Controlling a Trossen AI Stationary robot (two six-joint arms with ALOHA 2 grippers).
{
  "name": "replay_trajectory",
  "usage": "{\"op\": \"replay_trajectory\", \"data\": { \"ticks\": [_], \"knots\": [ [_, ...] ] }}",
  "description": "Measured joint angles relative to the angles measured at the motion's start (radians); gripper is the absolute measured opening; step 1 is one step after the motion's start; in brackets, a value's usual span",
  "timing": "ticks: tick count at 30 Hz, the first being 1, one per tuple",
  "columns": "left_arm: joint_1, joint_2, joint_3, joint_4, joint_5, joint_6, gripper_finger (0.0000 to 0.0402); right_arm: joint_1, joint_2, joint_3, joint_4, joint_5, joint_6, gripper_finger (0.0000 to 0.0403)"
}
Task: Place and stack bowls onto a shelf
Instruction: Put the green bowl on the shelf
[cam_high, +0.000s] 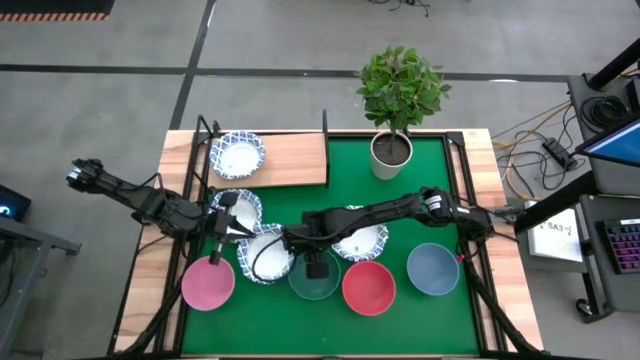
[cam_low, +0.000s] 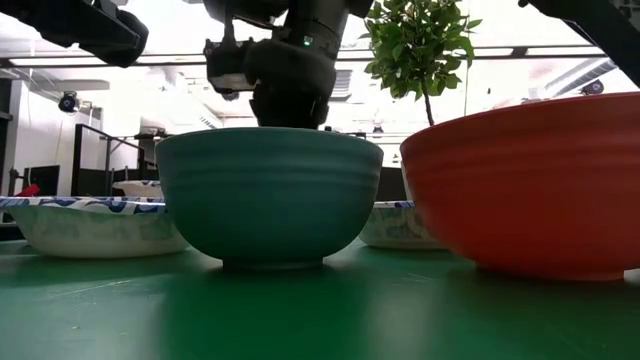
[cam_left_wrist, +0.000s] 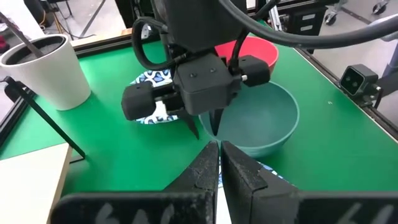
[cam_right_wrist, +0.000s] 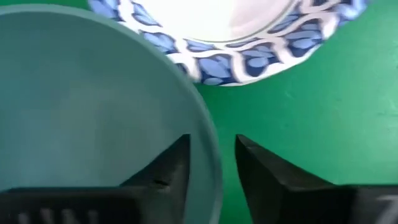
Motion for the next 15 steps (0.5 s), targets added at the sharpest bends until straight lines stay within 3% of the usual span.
{"op": "replay_trajectory", "data": {
  "ticks": [5, 10, 15],
  "knots": [
    [0.000, 0.000, 0.000, 0.000, -0.025, 0.004, 0.0000, -0.003, -0.003, -0.001, -0.006, -0.058, 0.007, 0.0019],
    [0.000, 0.001, 0.000, 0.005, -0.026, 0.004, 0.0000, -0.007, -0.037, 0.031, -0.039, -0.104, 0.005, 0.0010],
    [0.000, 0.001, 0.000, 0.009, -0.026, 0.004, 0.0000, -0.035, -0.067, 0.155, -0.133, -0.107, -0.023, 0.0009]
  ]
}}
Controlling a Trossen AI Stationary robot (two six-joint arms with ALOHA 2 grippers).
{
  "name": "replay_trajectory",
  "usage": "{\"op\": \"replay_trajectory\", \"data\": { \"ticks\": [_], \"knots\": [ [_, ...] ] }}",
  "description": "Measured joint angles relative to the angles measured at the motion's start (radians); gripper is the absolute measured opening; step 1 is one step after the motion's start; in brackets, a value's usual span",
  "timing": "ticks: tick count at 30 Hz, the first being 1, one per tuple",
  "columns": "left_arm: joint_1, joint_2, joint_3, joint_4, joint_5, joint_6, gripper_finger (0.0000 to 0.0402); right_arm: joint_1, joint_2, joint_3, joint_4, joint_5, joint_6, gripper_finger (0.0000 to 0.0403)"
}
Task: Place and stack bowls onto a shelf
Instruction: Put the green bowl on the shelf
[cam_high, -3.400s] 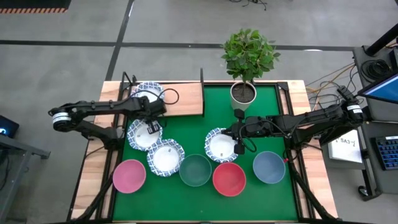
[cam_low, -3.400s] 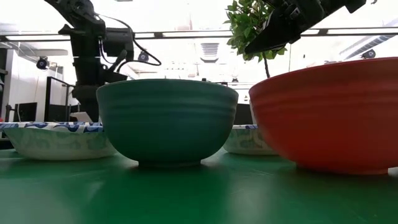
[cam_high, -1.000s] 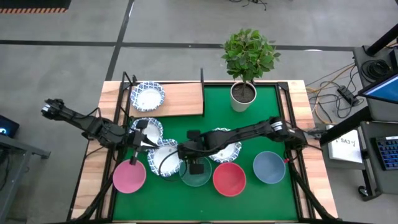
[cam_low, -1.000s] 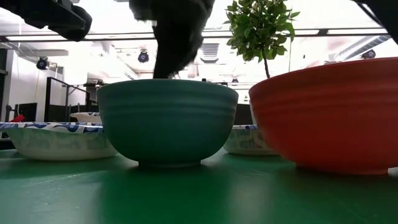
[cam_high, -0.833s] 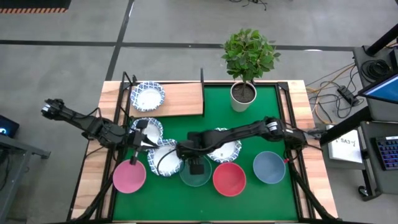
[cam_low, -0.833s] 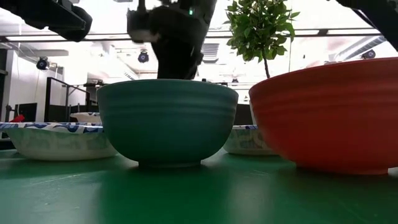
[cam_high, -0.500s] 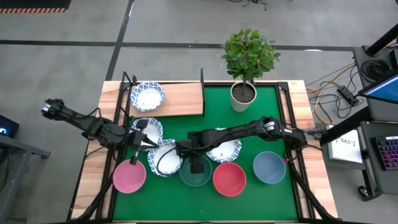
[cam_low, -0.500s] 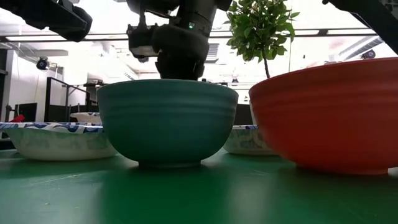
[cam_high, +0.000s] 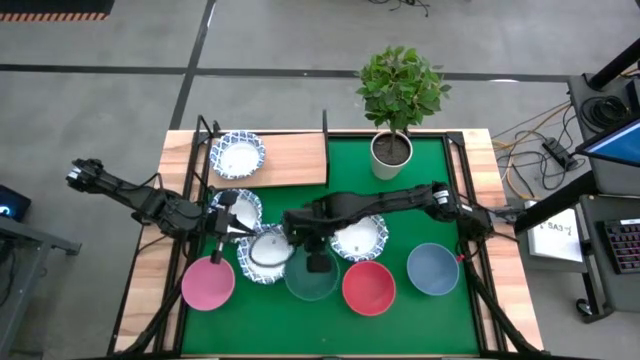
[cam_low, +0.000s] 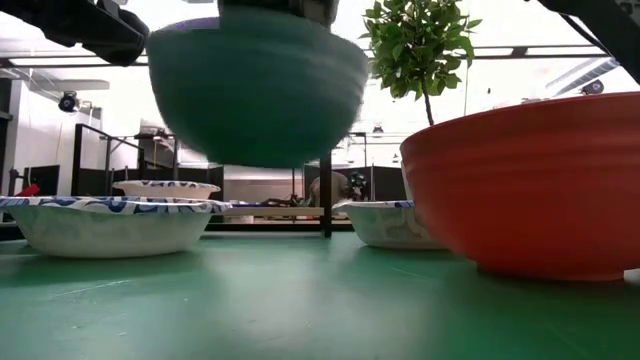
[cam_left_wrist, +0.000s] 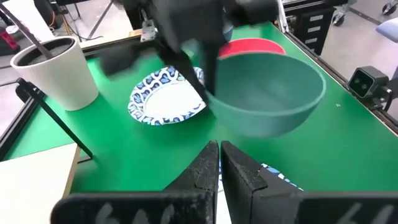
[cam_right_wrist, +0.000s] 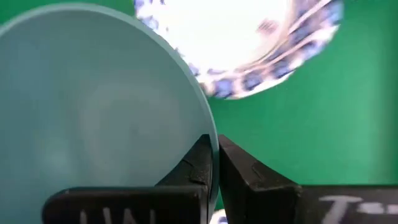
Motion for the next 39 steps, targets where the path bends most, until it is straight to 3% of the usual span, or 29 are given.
{"op": "replay_trajectory", "data": {
  "ticks": [5, 11, 23, 39],
  "knots": [
    [0.000, -0.003, 0.006, 0.009, 0.000, 0.003, 0.0000, -0.066, -0.006, 0.126, 0.006, 0.105, -0.017, 0.0009],
    [-0.001, -0.033, 0.038, -0.035, 0.000, -0.042, 0.0000, -0.182, -0.005, 0.131, 0.057, 0.301, -0.055, 0.0009],
    [-0.001, -0.171, 0.021, -0.055, -0.096, -0.087, 0.0000, -0.319, 0.014, 0.130, 0.326, 0.322, -0.101, 0.0009],
    [-0.001, -0.205, 0.008, -0.066, -0.101, -0.092, 0.0000, -0.407, 0.093, 0.130, 0.336, 0.403, -0.182, 0.0009]
  ]
}}
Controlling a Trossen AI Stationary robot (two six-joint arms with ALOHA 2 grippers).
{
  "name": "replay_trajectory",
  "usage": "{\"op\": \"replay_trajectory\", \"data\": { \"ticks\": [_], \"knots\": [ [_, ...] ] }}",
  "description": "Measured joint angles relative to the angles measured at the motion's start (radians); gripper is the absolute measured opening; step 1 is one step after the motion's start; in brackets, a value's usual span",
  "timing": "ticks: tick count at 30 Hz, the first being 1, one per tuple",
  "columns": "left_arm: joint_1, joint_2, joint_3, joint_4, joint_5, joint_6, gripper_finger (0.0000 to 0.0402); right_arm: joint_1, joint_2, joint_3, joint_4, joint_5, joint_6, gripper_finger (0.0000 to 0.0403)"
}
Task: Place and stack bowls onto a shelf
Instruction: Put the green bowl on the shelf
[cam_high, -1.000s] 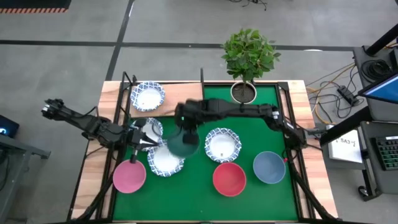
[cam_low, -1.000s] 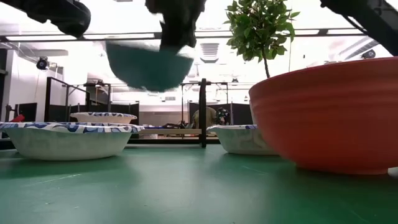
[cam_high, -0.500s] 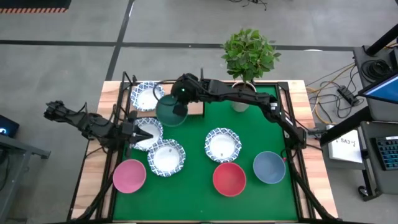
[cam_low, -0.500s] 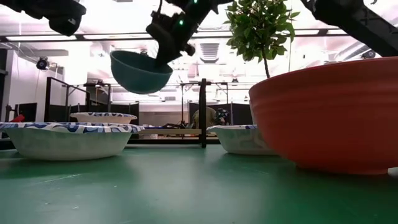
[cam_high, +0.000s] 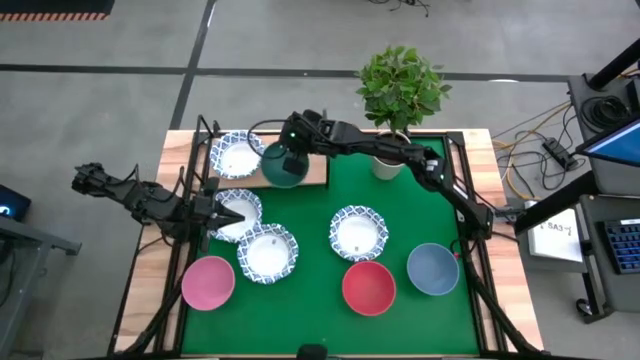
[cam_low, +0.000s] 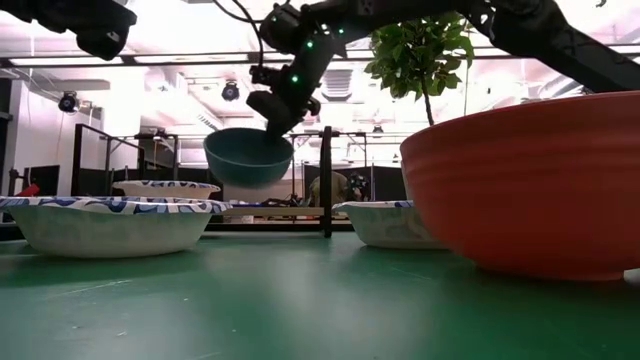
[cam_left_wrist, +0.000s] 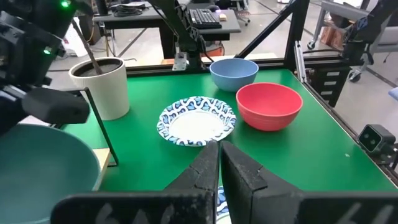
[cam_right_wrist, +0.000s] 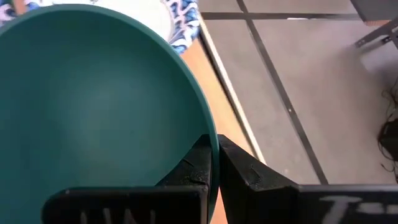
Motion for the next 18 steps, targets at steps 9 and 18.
{"op": "replay_trajectory", "data": {
  "ticks": [9, 18],
  "knots": [
    [0.000, 0.001, 0.000, 0.000, 0.000, 0.000, 0.0000, -0.021, 0.000, -0.002, 0.002, -0.010, 0.003, 0.0027],
    [0.000, 0.007, 0.000, 0.001, 0.000, 0.000, 0.0000, -0.028, 0.000, -0.011, 0.000, -0.005, 0.030, 0.0081]
  ]
}}
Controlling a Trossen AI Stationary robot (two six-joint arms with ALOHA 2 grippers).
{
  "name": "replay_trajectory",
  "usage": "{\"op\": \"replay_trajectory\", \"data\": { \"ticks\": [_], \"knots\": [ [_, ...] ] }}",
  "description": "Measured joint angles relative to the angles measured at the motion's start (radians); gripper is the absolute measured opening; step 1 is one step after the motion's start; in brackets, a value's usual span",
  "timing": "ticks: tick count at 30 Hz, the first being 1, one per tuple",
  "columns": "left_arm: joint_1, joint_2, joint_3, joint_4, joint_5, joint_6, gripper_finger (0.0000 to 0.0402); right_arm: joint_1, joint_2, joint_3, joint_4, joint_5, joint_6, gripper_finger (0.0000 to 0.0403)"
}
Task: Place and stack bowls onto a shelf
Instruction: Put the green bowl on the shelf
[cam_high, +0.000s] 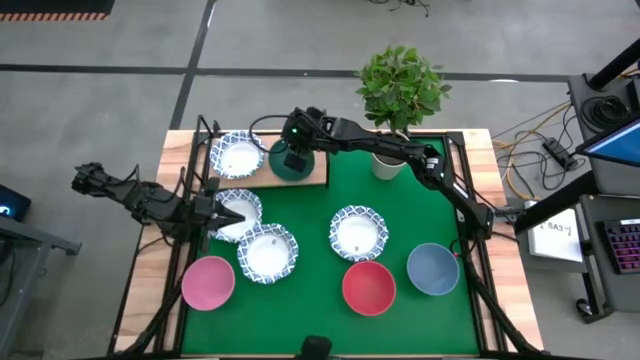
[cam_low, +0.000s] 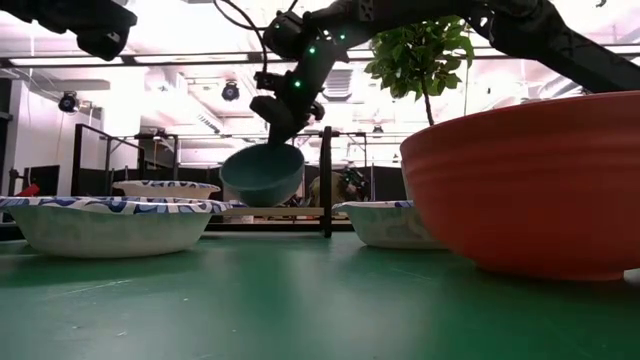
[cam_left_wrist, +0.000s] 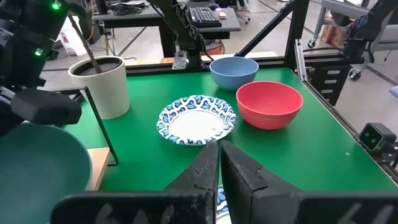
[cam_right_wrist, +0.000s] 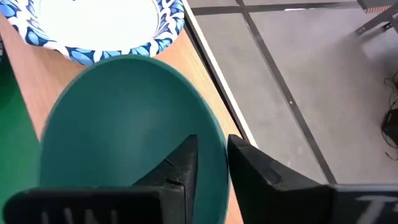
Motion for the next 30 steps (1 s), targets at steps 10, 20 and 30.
{"op": "replay_trajectory", "data": {
  "ticks": [10, 20, 30],
  "knots": [
    [0.000, 0.003, 0.000, 0.003, 0.000, 0.000, 0.0000, -0.014, 0.000, 0.000, 0.004, 0.003, -0.019, 0.0087],
    [0.000, 0.008, 0.000, 0.002, 0.000, 0.000, 0.0000, 0.041, -0.054, 0.010, -0.064, -0.032, -0.063, 0.0084],
    [0.000, 0.052, 0.000, 0.023, -0.001, -0.010, 0.0000, 0.185, -0.121, 0.010, -0.366, -0.032, -0.044, 0.0056]
  ]
}}
